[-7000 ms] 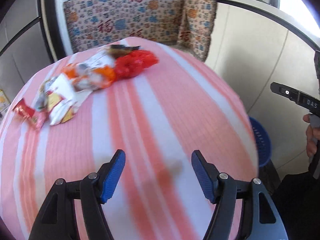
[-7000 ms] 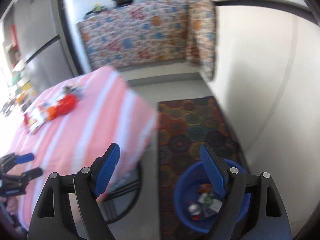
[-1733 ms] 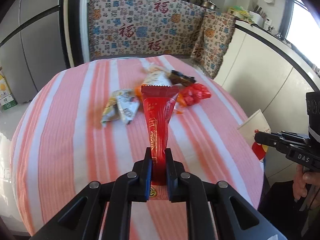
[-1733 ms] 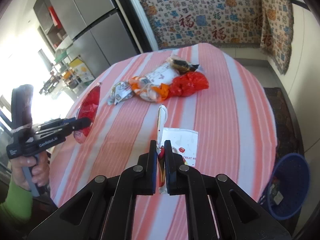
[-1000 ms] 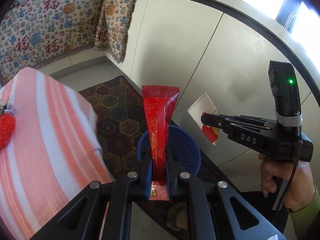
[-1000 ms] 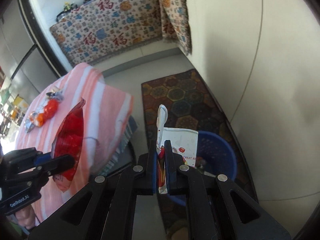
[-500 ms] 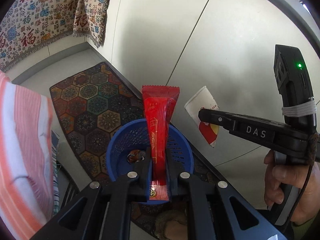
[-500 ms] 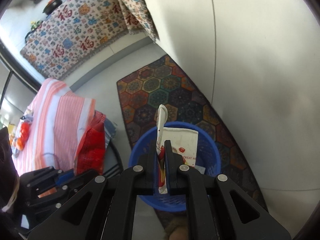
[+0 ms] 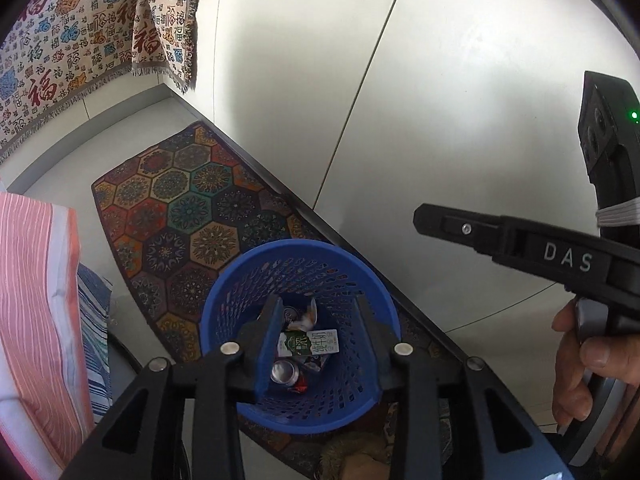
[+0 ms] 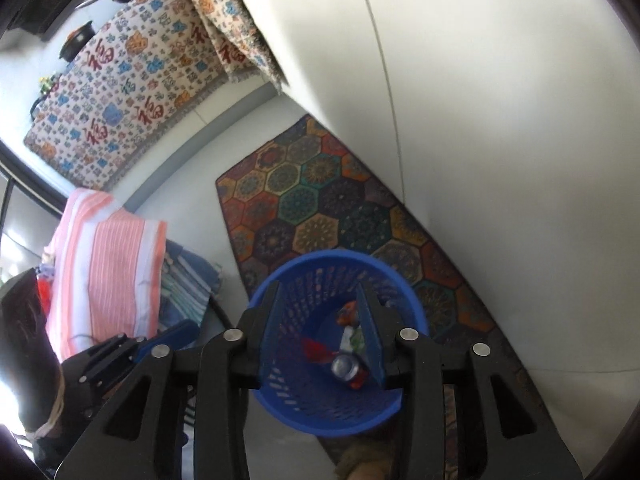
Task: Collect trash
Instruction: 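Move both tools back over the table toward the remaining wrappers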
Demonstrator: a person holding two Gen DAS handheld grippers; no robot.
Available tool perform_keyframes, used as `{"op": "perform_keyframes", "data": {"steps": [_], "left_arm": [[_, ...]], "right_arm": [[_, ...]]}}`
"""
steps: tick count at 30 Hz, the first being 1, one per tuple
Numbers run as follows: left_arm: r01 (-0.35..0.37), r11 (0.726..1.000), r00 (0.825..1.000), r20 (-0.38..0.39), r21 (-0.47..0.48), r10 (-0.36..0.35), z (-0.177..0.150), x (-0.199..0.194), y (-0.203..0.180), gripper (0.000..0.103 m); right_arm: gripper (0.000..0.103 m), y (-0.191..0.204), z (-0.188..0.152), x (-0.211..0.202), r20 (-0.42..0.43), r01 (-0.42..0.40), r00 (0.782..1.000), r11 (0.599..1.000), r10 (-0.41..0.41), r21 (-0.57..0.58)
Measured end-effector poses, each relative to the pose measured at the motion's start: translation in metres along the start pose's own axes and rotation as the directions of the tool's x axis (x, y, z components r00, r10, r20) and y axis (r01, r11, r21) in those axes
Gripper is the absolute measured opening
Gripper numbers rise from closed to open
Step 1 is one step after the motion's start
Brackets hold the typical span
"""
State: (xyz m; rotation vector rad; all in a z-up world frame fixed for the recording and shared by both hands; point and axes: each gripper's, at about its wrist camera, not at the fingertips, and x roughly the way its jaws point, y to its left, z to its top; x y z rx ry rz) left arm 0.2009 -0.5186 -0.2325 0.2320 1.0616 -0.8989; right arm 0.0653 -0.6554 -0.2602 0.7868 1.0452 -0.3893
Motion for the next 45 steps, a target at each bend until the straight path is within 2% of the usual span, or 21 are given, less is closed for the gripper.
{"op": "perform_keyframes", "data": {"steps": [3, 5, 8, 11, 13, 16, 19, 21, 23, 27, 30, 33, 35, 37, 39, 40, 42, 45], "left_arm": [[-0.007, 1.000, 1.000, 0.012, 0.003, 0.007, -0.006, -0.013, -0.002, 0.038], [-0.020, 1.000, 0.999, 0.035, 0.018, 0.019, -0.013, -0.031, -0.003, 0.039], [-0.043, 0.998, 0.996, 0.076, 0.041, 0.040, -0.029, -0.064, -0.003, 0.046], [-0.079, 0.995, 0.990, 0.120, 0.053, 0.072, -0.050, -0.105, 0.005, 0.049], [-0.115, 0.992, 0.982, 0.152, 0.042, 0.107, -0.066, -0.136, 0.018, 0.054], [-0.172, 0.985, 0.969, 0.182, -0.003, 0.170, -0.092, -0.178, 0.047, 0.054], [-0.243, 0.967, 0.951, 0.179, -0.071, 0.252, -0.120, -0.211, 0.088, 0.054], [-0.312, 0.943, 0.930, 0.168, -0.116, 0.328, -0.141, -0.229, 0.120, 0.054], [-0.364, 0.918, 0.911, 0.146, -0.156, 0.386, -0.159, -0.243, 0.147, 0.054], [-0.444, 0.861, 0.874, 0.091, -0.248, 0.477, -0.192, -0.268, 0.209, 0.054], [-0.485, 0.822, 0.850, 0.060, -0.298, 0.523, -0.212, -0.282, 0.250, 0.054], [-0.511, 0.787, 0.832, 0.033, -0.346, 0.554, -0.228, -0.290, 0.284, 0.054], [-0.497, 0.782, 0.835, 0.038, -0.376, 0.549, -0.234, -0.294, 0.299, 0.056], [-0.484, 0.780, 0.838, 0.046, -0.397, 0.543, -0.237, -0.298, 0.308, 0.071], [-0.494, 0.769, 0.828, 0.049, -0.405, 0.558, -0.241, -0.297, 0.312, 0.081], [-0.492, 0.767, 0.827, 0.055, -0.411, 0.559, -0.243, -0.297, 0.314, 0.084], [-0.470, 0.773, 0.837, 0.062, -0.426, 0.543, -0.245, -0.300, 0.318, 0.084], [-0.478, 0.773, 0.835, 0.057, -0.417, 0.548, -0.246, -0.298, 0.315, 0.086]], "right_arm": [[0.059, 0.004, 0.000, -0.009, 0.039, 0.026, 0.999, 1.000, -0.025, -0.017], [0.062, 0.009, 0.000, -0.015, 0.068, 0.038, 0.997, 0.999, -0.035, -0.034], [0.068, 0.023, -0.001, -0.028, 0.125, 0.060, 0.991, 0.995, -0.051, -0.075], [0.071, 0.046, -0.005, -0.041, 0.196, 0.094, 0.978, 0.986, -0.066, -0.137], [0.074, 0.064, -0.009, -0.048, 0.244, 0.115, 0.967, 0.976, -0.068, -0.184], [0.079, 0.097, -0.020, -0.055, 0.299, 0.134, 0.953, 0.954, -0.050, -0.269], [0.083, 0.140, -0.036, -0.058, 0.314, 0.123, 0.949, 0.924, -0.004, -0.362], [0.089, 0.172, -0.053, -0.059, 0.292, 0.081, 0.955, 0.907, 0.048, -0.413], [0.090, 0.208, -0.074, -0.059, 0.243, 0.004, 0.962, 0.887, 0.123, -0.462], [0.093, 0.288, -0.126, -0.051, 0.102, -0.124, 0.969, 0.806, 0.223, -0.578], [0.093, 0.347, -0.159, -0.037, 0.004, -0.178, 0.972, 0.741, 0.237, -0.647], [0.093, 0.394, -0.175, -0.014, -0.056, -0.196, 0.975, 0.714, 0.215, -0.672], [0.093, 0.417, -0.178, 0.006, -0.070, -0.181, 0.981, 0.705, 0.183, -0.686], [0.093, 0.431, -0.181, 0.024, -0.069, -0.163, 0.985, 0.708, 0.159, -0.687], [0.093, 0.438, -0.187, 0.034, -0.067, -0.147, 0.988, 0.715, 0.140, -0.684], [0.093, 0.438, -0.187, 0.040, -0.071, -0.144, 0.989, 0.721, 0.131, -0.678], [0.096, 0.435, -0.188, 0.041, -0.056, -0.143, 0.988, 0.724, 0.143, -0.675], [0.097, 0.433, -0.189, 0.041, -0.056, -0.146, 0.987, 0.719, 0.147, -0.679]]}}
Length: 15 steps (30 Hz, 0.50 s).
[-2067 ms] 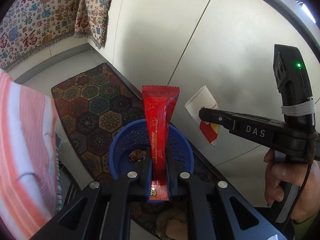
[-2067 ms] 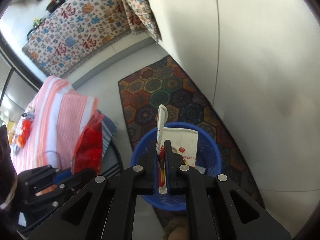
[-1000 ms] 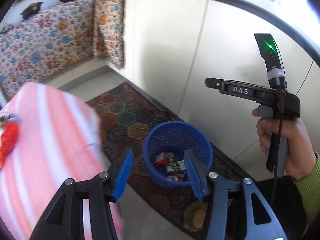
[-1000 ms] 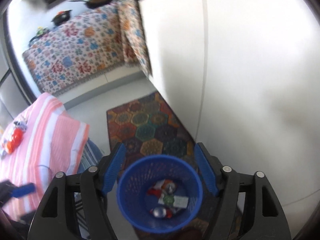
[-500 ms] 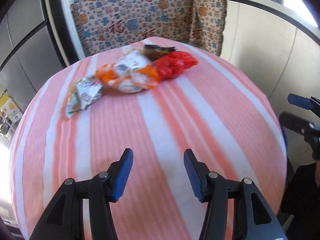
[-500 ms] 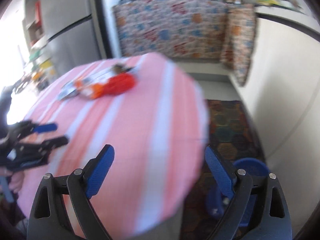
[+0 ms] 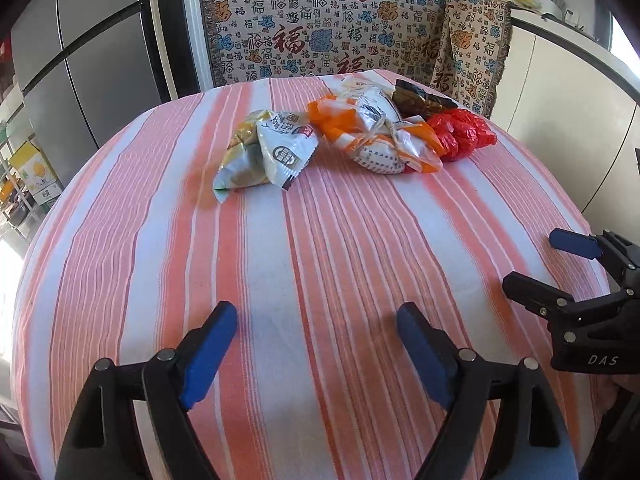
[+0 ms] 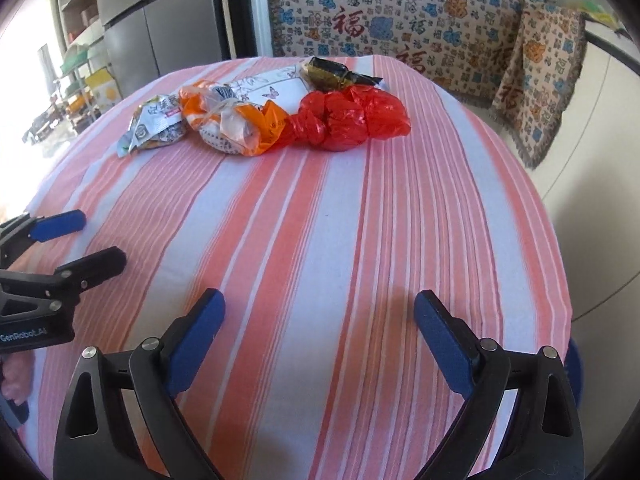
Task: Collect trash
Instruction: 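Move both tools back over the table toward the remaining wrappers, then grasp the white-and-yellow chip bag with the left gripper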
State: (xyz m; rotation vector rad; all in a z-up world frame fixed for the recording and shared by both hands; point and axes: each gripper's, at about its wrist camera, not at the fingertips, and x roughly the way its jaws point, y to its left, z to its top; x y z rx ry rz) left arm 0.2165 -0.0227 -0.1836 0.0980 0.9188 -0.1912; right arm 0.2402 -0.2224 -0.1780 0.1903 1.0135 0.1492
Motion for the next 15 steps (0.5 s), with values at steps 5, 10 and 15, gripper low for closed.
{"op": "perform_keyframes", "data": {"steps": [5, 10, 15], "left_arm": [[0.001, 1.000, 1.000, -0.003, 0.002, -0.001, 0.0014, 0.0031, -0.0029, 0.088], [-0.029, 0.999, 0.999, -0.017, -0.020, 0.029, 0.0008, 0.0065, 0.0013, 0.100], [-0.036, 0.999, 0.999, -0.023, -0.033, 0.035, -0.0002, 0.0067, 0.0035, 0.103]], "right_arm": [[0.098, -0.0041, -0.0025, -0.0023, 0.013, -0.004, 1.000, 1.000, 0.003, 0.009], [0.099, -0.0030, -0.0018, -0.0020, 0.006, 0.004, 1.000, 1.000, -0.004, 0.006], [0.100, -0.0035, -0.0016, -0.0018, 0.004, 0.005, 1.000, 1.000, -0.005, 0.007]]}}
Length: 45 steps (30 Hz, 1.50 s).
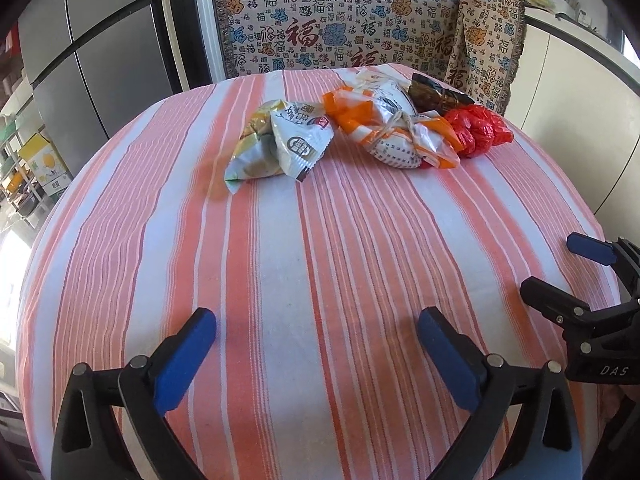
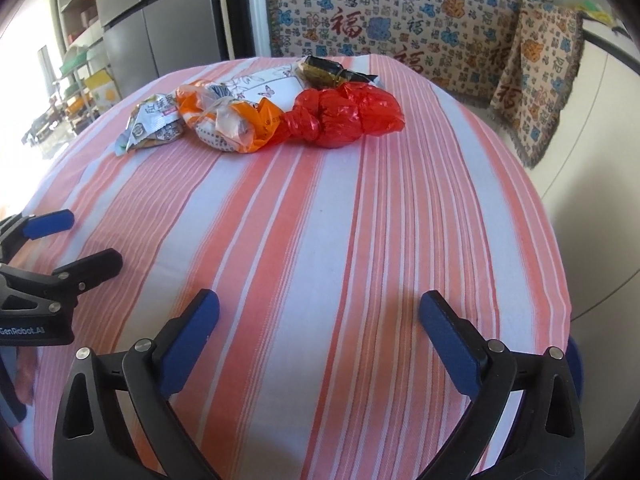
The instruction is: Collect trash
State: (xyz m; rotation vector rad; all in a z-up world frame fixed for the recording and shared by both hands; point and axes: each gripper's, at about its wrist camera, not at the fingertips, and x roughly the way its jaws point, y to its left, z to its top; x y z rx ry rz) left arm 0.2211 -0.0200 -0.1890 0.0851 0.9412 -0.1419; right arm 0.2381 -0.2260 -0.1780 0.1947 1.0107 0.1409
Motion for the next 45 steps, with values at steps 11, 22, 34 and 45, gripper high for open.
{"op": "perform_keyframes", "data": {"steps": [11, 22, 34, 45], "left_arm": [[0.040, 0.998, 0.999, -0.016, 0.042, -0.039, 0.021, 0.014, 0.017, 0.103], [0.051, 0.997, 0.999, -0.008, 0.059, -0.051, 0.092, 0.068, 0.034, 0.103], [0.066, 0.992, 0.996, 0.059, 0.107, -0.073, 0.089, 0.053, 0.027, 0.043], [0.075, 0.997, 0.997, 0.029, -0.027, -0.074, 0.014, -0.004, 0.061, 0.045]], "right_arm": [[0.101, 0.000, 0.000, 0.000, 0.000, 0.000, 1.000, 1.000, 0.000, 0.000], [0.101, 0.000, 0.000, 0.000, -0.001, 0.001, 1.000, 1.000, -0.001, 0.000], [0.101, -0.001, 0.000, -0.001, -0.001, 0.001, 1.000, 1.000, -0.001, -0.001], [0.101, -0.001, 0.000, -0.001, -0.002, 0.002, 1.000, 1.000, -0.002, -0.001]]}}
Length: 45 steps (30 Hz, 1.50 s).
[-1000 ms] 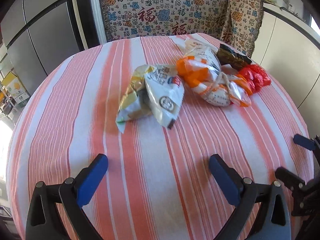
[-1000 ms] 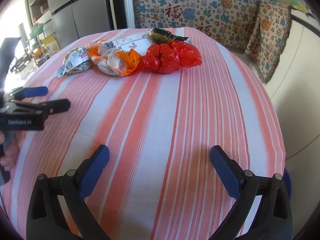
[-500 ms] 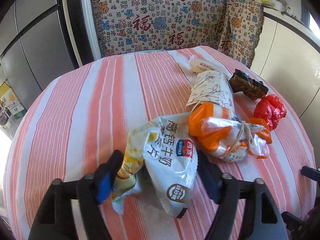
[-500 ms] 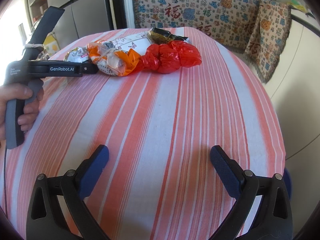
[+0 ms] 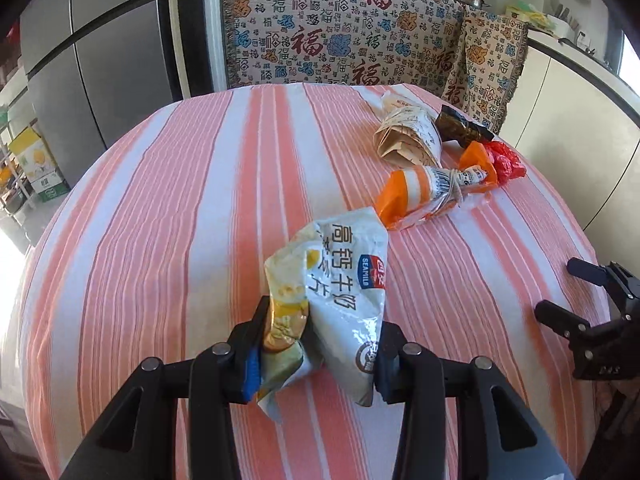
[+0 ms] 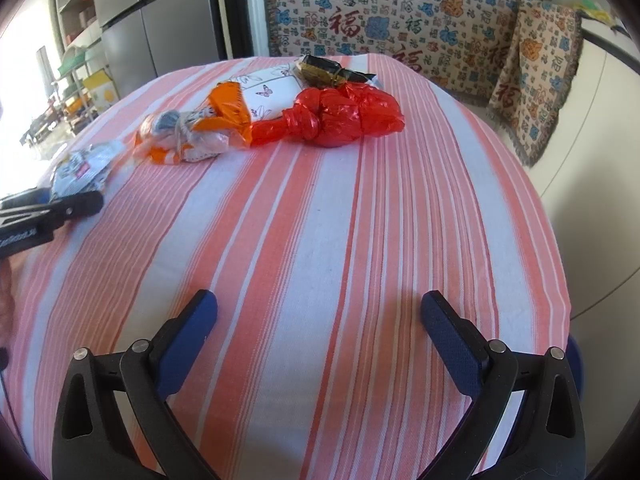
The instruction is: Collect trash
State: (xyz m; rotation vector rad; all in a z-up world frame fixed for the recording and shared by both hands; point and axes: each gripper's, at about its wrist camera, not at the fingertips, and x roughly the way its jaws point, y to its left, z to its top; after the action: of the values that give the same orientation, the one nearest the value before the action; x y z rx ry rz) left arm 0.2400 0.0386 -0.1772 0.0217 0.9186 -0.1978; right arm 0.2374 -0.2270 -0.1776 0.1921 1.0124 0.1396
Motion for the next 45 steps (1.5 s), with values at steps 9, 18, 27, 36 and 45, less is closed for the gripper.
{"op": "perform_keyframes", "data": {"steps": [9, 18, 27, 36, 45], "left_arm": [[-0.074, 0.996, 0.997, 0.005, 0.044, 0.073, -0.003, 0.009, -0.010, 0.082], [-0.065, 0.998, 0.998, 0.003, 0.027, 0.065, -0.004, 0.008, -0.003, 0.085], [-0.065, 0.998, 0.998, 0.004, 0.027, 0.065, -0.004, 0.008, -0.002, 0.086], [-0.072, 0.997, 0.997, 0.004, 0.028, 0.071, -0.003, 0.008, -0.004, 0.087], [-0.067, 0.997, 0.998, 0.004, 0.024, 0.067, -0.003, 0.008, -0.005, 0.087]], "right_arm": [[0.101, -0.001, -0.001, 0.000, 0.000, 0.003, 1.000, 1.000, -0.003, 0.000], [0.101, -0.003, -0.002, -0.001, 0.000, 0.002, 1.000, 1.000, -0.002, 0.002], [0.101, -0.030, 0.020, -0.006, 0.041, -0.040, 0.999, 0.993, 0.036, 0.108], [0.102, -0.038, 0.108, 0.030, 0.032, 0.023, 0.999, 0.943, -0.035, 0.331], [0.101, -0.027, 0.104, 0.070, -0.060, 0.155, 0.988, 0.960, -0.144, 0.235]]}}
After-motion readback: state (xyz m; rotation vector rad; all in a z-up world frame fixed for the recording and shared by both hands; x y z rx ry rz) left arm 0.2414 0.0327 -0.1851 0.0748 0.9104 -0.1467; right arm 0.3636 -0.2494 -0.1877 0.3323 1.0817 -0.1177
